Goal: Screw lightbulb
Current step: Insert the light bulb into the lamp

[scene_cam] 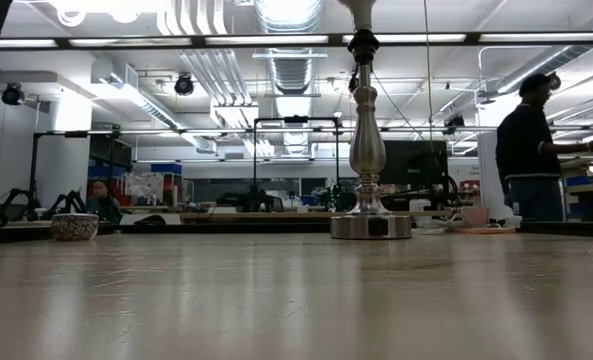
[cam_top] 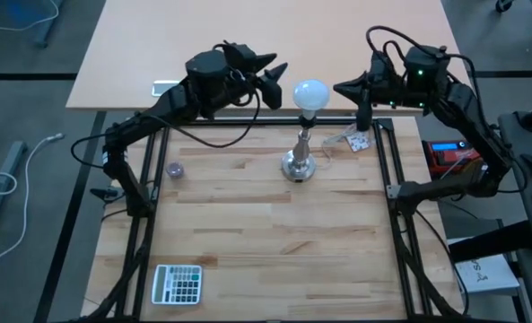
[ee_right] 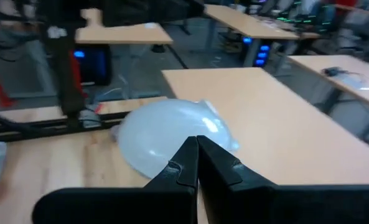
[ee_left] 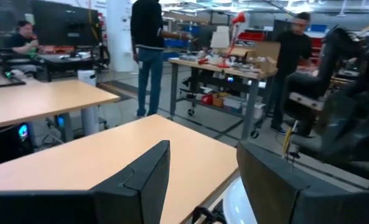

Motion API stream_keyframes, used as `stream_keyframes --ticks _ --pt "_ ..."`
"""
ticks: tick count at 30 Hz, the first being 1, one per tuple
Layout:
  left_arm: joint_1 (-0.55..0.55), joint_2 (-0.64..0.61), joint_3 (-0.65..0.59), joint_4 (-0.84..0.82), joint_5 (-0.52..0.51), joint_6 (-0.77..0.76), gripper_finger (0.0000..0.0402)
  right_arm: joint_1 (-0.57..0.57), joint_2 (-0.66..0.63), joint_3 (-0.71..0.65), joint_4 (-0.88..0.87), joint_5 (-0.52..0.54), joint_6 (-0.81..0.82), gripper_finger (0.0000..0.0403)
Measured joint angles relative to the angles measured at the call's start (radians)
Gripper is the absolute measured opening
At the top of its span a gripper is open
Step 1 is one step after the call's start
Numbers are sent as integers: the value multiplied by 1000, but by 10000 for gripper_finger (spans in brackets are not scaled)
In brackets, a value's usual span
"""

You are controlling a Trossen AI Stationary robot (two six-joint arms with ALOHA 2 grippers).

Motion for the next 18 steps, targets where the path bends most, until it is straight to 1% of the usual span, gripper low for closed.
stream_keyframes --ticks 2,5,14,18 --pt "0 0 0 -4 -14 -10 178 -24 0 0 3 -63 8 0" --pt "0 1 0 -5 -18 -28 178 -57 0 -3 1 -94 9 0" --pt "-10 3 0 1 -18 -58 178 -79 -8 -5 -19 -102 8 0" --pt "-33 4 12 2 -16 -27 178 -79 -8 -6 -25 -102 19 0"
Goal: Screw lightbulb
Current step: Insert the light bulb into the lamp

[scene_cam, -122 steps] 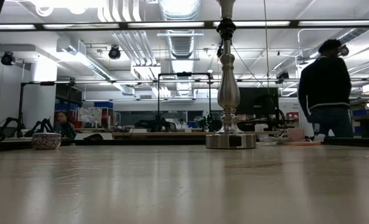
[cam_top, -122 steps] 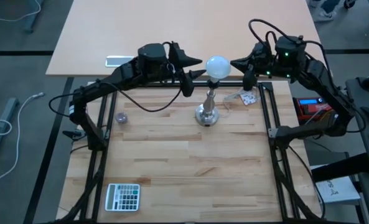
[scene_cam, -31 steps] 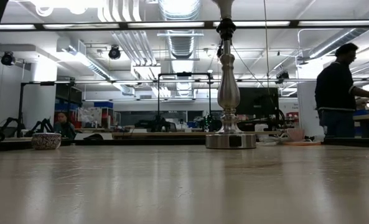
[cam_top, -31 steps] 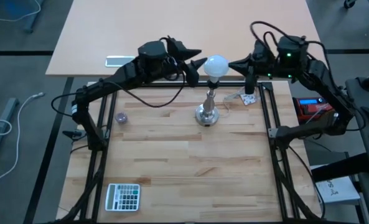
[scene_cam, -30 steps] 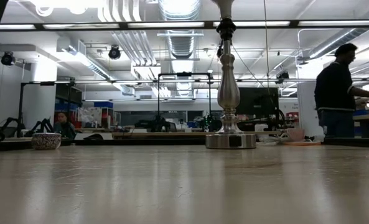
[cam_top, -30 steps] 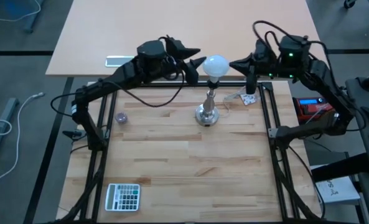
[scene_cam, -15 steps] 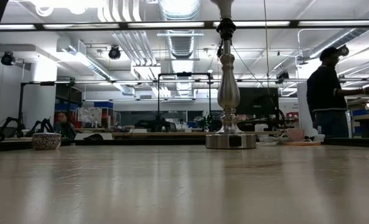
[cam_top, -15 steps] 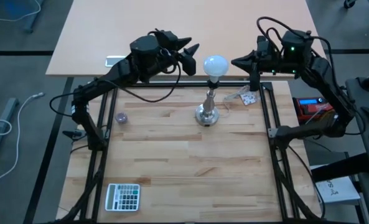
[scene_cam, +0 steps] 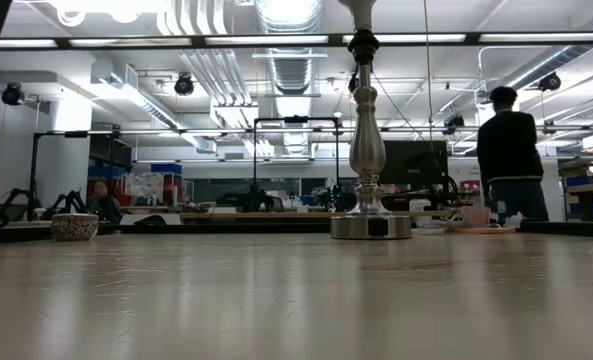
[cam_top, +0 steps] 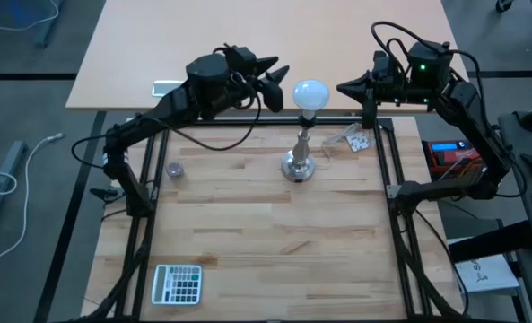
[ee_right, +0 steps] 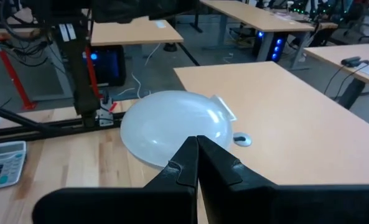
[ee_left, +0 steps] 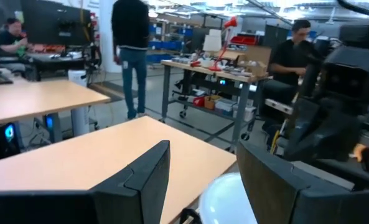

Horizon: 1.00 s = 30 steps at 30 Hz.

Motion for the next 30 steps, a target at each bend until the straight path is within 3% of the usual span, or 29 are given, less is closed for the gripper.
stream_keyframes --ticks 10,18,30 --pt "-34 8 -23 -23 35 42 178 0 21 0 1 -1 28 0" --pt "-34 9 -46 -27 57 127 178 -2 59 0 2 -78 94 0" --pt "-42 60 -46 -27 61 113 178 -2 48 0 18 -74 97 0"
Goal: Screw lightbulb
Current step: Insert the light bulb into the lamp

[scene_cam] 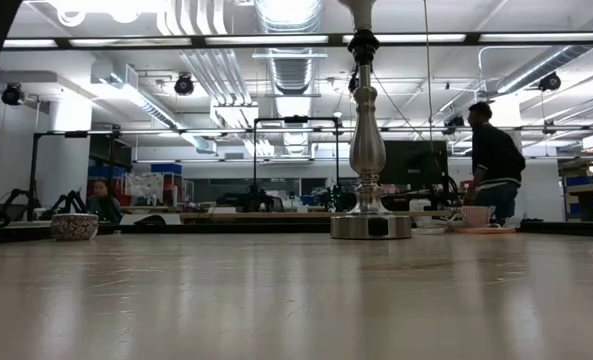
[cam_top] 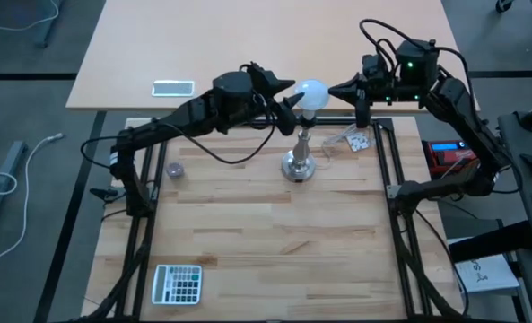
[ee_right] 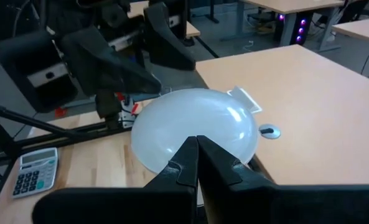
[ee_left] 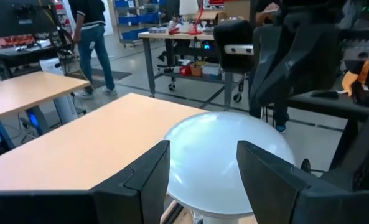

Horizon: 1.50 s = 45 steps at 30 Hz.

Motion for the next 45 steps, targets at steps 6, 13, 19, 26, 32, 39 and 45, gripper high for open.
stream_keyframes --ticks 6,13,19,26,32,39,45 --pt "-9 15 0 8 0 -19 178 0 -3 0 -22 6 -13 0" --pt "-9 15 0 8 -8 -54 178 0 -2 0 -31 35 -44 0" --pt "-8 16 0 9 -9 -54 178 0 -2 -2 -31 60 -75 0" --pt "-4 16 0 11 -84 -47 178 1 9 -6 -42 56 -75 0" --pt "-3 16 0 11 -84 -30 178 3 10 -6 -58 51 -70 0" --pt "-2 16 0 11 -88 -28 178 3 13 -6 -73 10 -70 0" --pt "0 16 0 11 -91 -28 178 9 14 -6 -67 0 -59 0"
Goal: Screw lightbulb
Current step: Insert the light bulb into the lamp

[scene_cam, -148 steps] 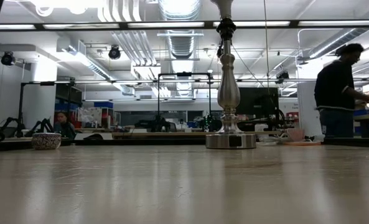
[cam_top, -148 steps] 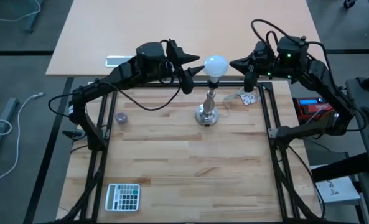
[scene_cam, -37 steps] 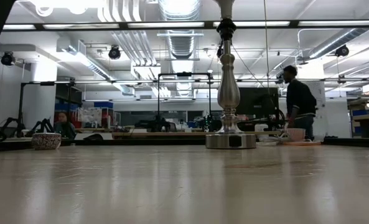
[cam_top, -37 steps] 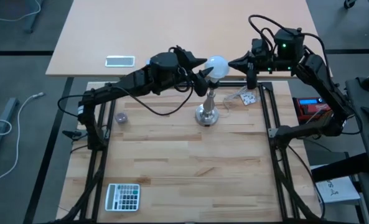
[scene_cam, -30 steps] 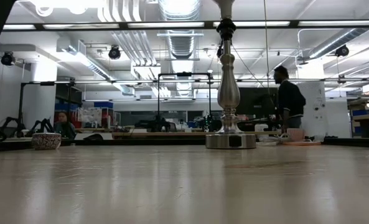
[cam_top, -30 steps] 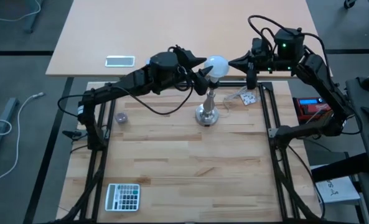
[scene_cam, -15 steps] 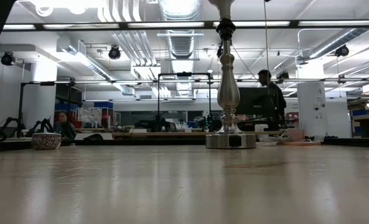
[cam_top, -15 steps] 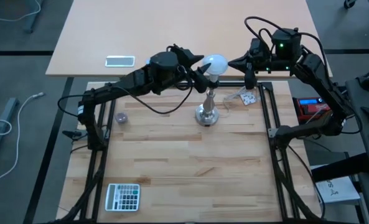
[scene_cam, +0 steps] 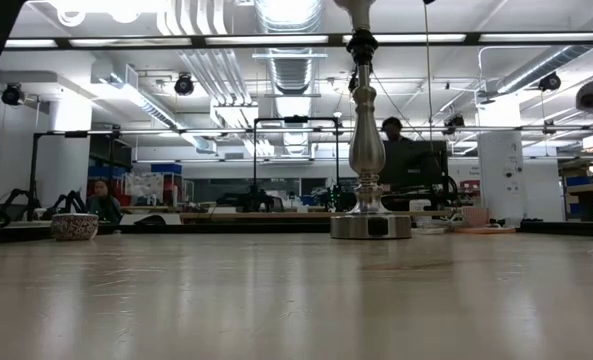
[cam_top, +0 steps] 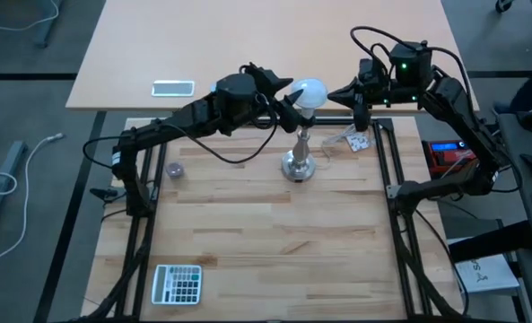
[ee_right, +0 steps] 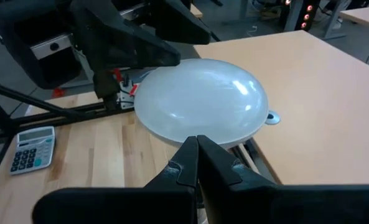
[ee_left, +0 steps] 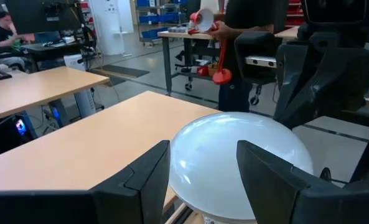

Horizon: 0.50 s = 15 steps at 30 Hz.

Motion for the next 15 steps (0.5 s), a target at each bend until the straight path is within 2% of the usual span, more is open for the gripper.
stream_keyframes --ticks 3,7,15 --pt "-7 -1 3 -1 0 0 178 0 -6 0 1 11 6 0" --pt "-20 -2 20 -3 3 0 178 0 -22 -2 11 82 -1 0" --pt "-54 -5 52 -22 3 -1 178 0 -9 -2 31 79 -24 0"
